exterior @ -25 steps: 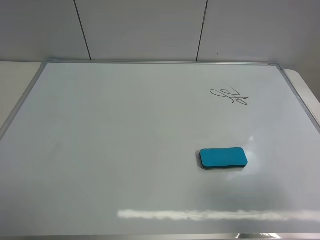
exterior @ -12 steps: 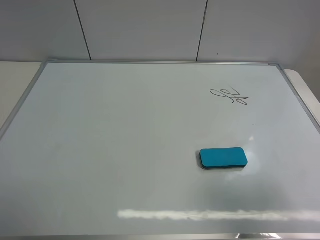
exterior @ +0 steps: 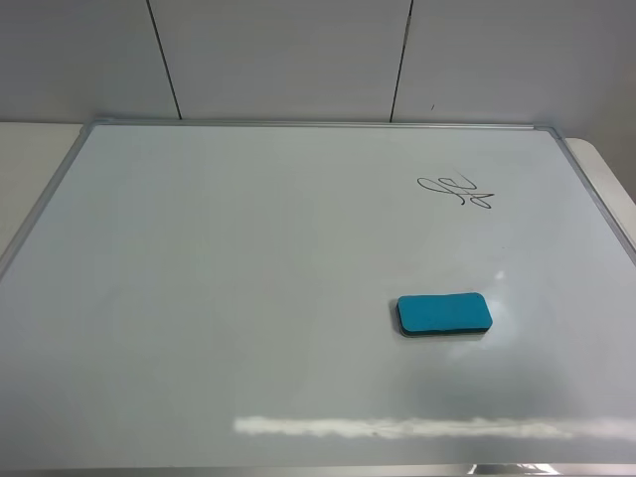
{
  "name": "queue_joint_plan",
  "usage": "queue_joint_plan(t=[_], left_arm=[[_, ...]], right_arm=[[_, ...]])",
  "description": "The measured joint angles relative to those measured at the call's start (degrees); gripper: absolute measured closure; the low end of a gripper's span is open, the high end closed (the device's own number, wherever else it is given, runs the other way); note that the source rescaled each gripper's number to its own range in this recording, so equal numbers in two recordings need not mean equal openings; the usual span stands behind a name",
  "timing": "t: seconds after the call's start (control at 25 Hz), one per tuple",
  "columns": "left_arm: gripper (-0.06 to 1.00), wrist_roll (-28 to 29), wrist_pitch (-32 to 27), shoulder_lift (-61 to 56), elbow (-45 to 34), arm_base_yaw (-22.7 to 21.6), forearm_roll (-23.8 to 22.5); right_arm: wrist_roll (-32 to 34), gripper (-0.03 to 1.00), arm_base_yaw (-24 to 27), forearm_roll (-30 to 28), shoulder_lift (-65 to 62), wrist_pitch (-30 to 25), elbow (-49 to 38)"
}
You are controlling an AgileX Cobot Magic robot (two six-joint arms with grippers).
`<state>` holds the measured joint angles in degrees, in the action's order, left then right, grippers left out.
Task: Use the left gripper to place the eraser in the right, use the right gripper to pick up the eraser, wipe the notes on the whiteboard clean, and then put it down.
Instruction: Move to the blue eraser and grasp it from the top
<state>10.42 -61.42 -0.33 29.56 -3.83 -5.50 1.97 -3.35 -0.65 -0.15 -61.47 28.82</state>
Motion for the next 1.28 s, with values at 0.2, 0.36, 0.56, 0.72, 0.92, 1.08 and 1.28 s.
queue_joint_plan(t=[0.2, 0.36, 0.56, 0.72, 0.92, 1.08, 1.28], left_arm=[[-0.06, 0.0, 0.0, 0.0, 0.0, 0.0, 0.0], [-0.06, 0.0, 0.0, 0.0, 0.0, 0.0, 0.0], [-0.06, 0.0, 0.0, 0.0, 0.0, 0.0, 0.0], [-0.06, 0.0, 0.0, 0.0, 0.0, 0.0, 0.0], [-0.06, 0.0, 0.0, 0.0, 0.0, 0.0, 0.0], [-0.06, 0.0, 0.0, 0.0, 0.0, 0.0, 0.0], [-0.06, 0.0, 0.0, 0.0, 0.0, 0.0, 0.0]], right_arm=[[0.0, -0.03, 0.0, 0.0, 0.0, 0.0, 0.0], [0.0, -0.03, -0.3, 0.0, 0.0, 0.0, 0.0], [-0.2, -0.03, -1.8, 0.1, 0.0, 0.0, 0.0], [-4.3, -0.03, -2.8, 0.3, 0.1, 0.0, 0.0], [-14.8, -0.03, -3.8, 2.1, 9.7, 0.4, 1.1], [-29.6, -0.03, -5.7, 5.0, 24.1, 2.7, 5.3], [-45.5, -0.03, -11.0, 5.1, 43.7, 3.4, 12.1]])
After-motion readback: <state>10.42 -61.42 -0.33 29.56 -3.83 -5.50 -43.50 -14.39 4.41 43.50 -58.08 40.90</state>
